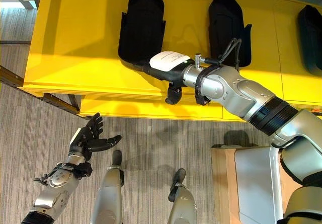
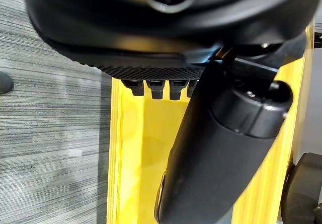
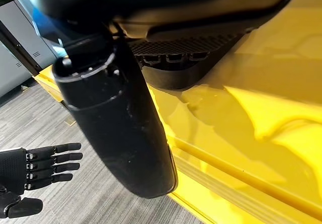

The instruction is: Move parts from the plastic box to the shelf.

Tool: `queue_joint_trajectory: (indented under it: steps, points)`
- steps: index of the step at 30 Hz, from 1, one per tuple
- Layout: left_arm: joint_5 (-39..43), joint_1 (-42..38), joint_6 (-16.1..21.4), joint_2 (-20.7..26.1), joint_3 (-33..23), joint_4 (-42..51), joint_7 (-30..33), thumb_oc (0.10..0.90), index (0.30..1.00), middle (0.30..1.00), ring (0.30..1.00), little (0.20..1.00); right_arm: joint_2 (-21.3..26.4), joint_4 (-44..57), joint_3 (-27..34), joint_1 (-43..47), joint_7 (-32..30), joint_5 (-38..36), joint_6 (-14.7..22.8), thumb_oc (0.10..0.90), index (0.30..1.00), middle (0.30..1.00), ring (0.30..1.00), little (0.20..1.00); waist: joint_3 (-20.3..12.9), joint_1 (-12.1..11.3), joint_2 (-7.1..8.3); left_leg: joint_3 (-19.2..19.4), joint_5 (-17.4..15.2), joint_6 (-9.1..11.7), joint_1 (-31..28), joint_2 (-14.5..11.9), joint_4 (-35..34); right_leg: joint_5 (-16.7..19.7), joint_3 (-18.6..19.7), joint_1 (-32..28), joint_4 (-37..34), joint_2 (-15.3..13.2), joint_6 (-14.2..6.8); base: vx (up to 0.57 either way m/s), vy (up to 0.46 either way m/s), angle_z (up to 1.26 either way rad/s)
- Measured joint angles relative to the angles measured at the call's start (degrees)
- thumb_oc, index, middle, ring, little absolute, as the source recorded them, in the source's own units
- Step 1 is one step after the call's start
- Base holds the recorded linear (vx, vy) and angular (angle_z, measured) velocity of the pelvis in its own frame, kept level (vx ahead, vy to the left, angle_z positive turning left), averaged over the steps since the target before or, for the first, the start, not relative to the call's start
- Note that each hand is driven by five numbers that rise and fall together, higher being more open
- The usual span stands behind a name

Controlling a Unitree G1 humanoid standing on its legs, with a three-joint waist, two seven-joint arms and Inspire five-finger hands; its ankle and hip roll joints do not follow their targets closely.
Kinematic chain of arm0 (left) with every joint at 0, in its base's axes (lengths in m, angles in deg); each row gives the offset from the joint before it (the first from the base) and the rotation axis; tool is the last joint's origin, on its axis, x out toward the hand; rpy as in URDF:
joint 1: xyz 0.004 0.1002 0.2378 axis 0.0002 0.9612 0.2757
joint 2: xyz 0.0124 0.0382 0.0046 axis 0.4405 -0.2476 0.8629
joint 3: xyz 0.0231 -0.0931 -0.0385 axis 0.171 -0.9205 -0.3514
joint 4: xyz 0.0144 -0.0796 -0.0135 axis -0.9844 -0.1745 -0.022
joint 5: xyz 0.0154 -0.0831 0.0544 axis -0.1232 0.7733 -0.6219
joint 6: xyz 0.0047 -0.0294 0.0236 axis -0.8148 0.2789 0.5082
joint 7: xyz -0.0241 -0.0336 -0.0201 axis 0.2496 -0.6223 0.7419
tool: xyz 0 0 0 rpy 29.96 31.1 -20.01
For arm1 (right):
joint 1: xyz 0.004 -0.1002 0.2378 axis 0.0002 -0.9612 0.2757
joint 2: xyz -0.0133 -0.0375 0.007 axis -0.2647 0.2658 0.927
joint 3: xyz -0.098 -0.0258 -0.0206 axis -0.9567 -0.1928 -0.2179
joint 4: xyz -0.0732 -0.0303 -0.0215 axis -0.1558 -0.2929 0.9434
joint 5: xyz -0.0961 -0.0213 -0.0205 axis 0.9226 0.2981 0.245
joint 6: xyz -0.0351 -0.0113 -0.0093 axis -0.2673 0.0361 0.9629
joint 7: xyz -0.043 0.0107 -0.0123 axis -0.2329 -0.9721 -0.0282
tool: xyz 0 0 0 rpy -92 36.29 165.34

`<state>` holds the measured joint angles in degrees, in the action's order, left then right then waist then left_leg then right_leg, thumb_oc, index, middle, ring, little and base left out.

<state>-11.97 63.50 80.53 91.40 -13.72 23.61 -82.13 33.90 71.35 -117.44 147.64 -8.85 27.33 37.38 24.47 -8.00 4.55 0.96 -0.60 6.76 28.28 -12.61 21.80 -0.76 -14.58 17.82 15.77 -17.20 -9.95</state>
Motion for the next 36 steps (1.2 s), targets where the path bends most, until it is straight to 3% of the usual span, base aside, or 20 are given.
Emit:
queue_joint_trajectory:
  steps: [36]
  points:
    - [0.0,-0.4,0.0,0.0,-0.1,0.0,0.0,0.9,1.0,1.0,1.0,1.0,1.3,-2.0,1.6,-0.6,-0.5,1.7,0.5,0.9,1.0,1.0,1.0,1.0,0.0,0.2,0.02,0.2,0.0,-0.1,0.0,0.0,0.2,0.0,0.2,0.2,0.3,0.0,0.0,0.0,0.0,0.0]
